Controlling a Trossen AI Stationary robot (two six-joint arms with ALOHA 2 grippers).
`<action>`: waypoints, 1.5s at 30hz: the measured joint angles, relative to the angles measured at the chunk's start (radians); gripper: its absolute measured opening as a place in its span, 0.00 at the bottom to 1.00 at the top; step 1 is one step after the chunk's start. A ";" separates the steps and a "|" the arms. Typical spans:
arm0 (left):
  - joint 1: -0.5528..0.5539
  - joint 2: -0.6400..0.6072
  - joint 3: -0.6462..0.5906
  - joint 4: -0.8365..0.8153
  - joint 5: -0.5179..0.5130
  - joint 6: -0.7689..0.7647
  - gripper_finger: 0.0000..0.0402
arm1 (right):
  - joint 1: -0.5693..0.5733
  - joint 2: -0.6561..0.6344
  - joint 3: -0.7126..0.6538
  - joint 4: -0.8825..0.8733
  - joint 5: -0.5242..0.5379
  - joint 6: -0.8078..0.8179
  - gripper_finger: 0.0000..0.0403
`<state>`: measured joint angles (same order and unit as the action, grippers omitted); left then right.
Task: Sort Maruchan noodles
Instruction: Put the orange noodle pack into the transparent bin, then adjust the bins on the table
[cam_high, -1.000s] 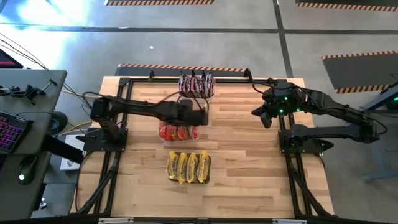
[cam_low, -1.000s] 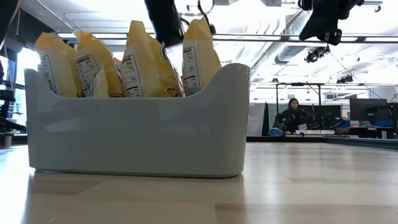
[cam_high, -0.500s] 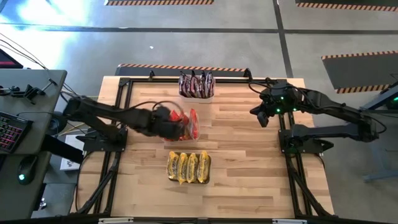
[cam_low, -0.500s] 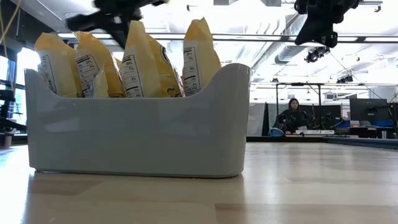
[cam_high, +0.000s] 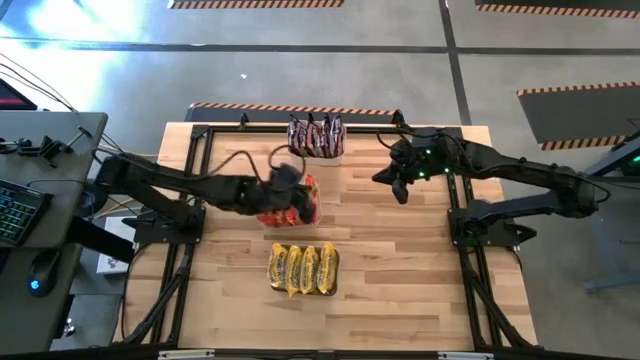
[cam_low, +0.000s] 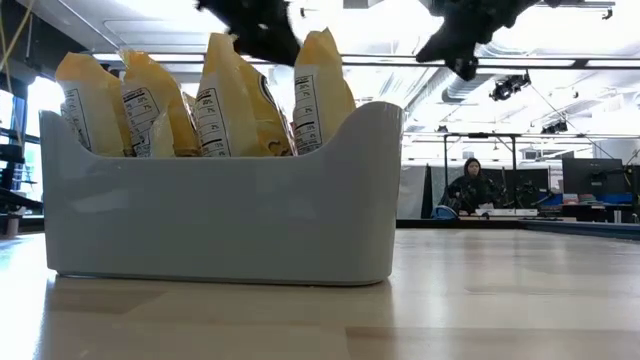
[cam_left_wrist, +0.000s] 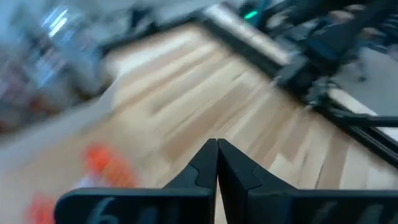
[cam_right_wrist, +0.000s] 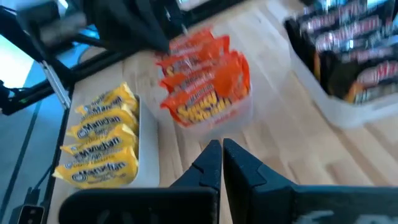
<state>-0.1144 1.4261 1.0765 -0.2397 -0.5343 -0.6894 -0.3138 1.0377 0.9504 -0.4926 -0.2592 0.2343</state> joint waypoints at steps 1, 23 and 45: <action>0.009 0.019 -0.018 0.090 0.005 0.082 0.00 | 0.000 -0.001 0.000 0.017 0.000 -0.007 0.00; 0.140 0.283 -0.242 0.647 0.231 0.201 0.00 | -0.007 -0.097 0.000 0.049 0.021 -0.007 0.00; 0.096 -0.503 -0.242 -0.742 0.191 -0.380 0.00 | -0.007 -0.097 0.000 0.025 0.046 -0.019 0.00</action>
<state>-0.0185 0.9227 0.8349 -0.9814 -0.3434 -1.0696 -0.3206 0.9409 0.9504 -0.4676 -0.2129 0.2153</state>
